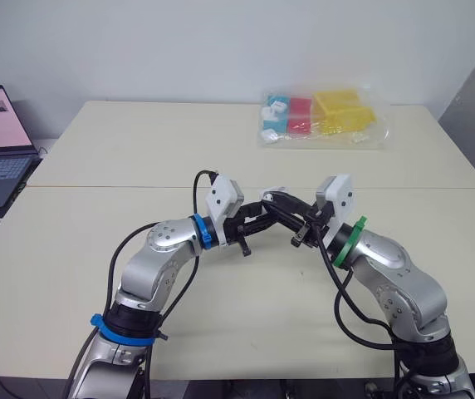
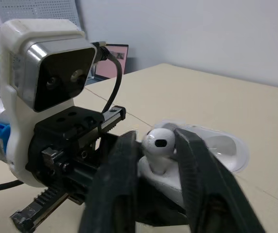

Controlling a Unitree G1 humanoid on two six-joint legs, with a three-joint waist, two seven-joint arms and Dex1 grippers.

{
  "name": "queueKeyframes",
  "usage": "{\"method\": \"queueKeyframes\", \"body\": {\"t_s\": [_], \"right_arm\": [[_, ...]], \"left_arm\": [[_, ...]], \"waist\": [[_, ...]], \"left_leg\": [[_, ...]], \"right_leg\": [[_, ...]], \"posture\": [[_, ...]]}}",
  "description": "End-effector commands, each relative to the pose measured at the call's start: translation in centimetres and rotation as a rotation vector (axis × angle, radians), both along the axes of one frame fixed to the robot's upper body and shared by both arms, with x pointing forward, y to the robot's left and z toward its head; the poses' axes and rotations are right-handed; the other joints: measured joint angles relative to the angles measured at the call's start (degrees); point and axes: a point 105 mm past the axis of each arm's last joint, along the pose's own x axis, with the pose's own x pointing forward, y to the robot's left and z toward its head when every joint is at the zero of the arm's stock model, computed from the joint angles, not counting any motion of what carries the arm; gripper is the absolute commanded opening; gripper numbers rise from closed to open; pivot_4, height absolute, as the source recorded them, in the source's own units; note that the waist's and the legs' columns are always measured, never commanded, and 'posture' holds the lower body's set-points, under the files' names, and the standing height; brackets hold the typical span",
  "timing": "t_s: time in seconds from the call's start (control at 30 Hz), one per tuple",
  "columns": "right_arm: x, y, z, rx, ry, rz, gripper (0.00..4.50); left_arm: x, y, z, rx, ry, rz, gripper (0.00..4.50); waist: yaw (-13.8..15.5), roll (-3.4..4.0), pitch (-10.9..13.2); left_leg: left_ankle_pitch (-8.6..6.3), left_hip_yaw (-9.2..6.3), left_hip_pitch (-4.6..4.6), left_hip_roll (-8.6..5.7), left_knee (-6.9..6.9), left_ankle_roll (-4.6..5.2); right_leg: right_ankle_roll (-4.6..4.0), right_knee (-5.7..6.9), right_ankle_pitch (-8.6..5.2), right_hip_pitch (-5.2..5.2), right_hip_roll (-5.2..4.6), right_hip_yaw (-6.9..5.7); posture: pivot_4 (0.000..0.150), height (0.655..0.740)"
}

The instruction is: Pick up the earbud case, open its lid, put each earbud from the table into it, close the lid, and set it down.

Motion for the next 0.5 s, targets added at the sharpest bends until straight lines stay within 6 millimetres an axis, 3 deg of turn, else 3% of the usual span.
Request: {"method": "queueKeyframes", "body": {"t_s": [0.03,0.5], "right_arm": [[-0.26,-0.17,0.09,-0.005,-0.006,0.002,2.57],[-0.89,-0.96,0.93,-0.034,-0.035,-0.004,2.59]], "left_arm": [[-0.58,-0.19,2.13,-0.037,-0.082,-0.021,0.82],[-0.65,-0.06,1.9,-0.036,-0.077,-0.016,0.82]], "waist": [[0.0,0.0,0.0],[0.0,0.0,0.0]], "left_leg": [[0.0,0.0,0.0,0.0,0.0,0.0],[0.0,0.0,0.0,0.0,0.0,0.0]], "right_leg": [[0.0,0.0,0.0,0.0,0.0,0.0],[0.0,0.0,0.0,0.0,0.0,0.01]], "posture": [[0.15,0.74],[0.15,0.74]]}}
